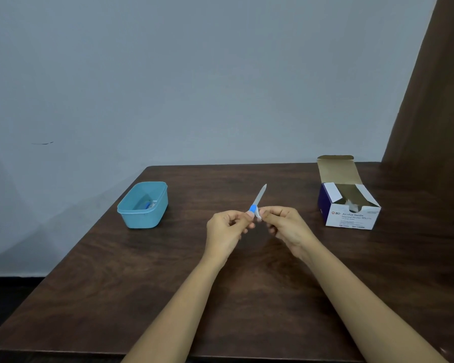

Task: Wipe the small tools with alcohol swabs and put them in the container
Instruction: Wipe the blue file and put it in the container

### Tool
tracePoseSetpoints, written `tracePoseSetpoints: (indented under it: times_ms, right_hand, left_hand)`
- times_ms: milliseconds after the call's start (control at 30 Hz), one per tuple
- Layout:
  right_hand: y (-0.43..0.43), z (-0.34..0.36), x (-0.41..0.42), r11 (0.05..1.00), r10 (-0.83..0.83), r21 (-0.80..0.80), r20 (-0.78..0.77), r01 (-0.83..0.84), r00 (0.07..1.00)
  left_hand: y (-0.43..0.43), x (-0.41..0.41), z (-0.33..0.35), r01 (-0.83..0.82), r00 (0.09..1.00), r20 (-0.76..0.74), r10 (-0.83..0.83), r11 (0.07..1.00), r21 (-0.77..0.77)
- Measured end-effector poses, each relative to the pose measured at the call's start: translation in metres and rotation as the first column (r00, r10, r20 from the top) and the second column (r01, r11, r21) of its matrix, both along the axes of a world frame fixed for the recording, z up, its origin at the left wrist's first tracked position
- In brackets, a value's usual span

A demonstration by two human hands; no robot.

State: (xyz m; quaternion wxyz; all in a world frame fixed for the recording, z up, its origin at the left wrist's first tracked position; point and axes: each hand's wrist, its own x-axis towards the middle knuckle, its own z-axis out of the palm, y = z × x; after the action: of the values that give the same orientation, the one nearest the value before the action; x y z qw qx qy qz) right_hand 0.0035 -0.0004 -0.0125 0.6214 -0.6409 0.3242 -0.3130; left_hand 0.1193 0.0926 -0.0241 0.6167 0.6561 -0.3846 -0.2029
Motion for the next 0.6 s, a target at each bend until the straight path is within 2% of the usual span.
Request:
tracePoseSetpoints:
  times_ms: [200,600]
  right_hand:
    - [0.0002,0.003,-0.0006,0.979,0.06,0.194,0.055,-0.07,0.997]
    - [-0.0055,0.0028,-0.0003,0.936,0.067,0.339,0.081,-0.091,0.994]
  left_hand:
    - [-0.0009,0.0003,-0.0018,-0.007,1.0,0.026,0.006,1.0,0.02]
    - [-0.0021,0.0008,-0.0019,-0.005,0.999,0.055,0.004,0.999,0.033]
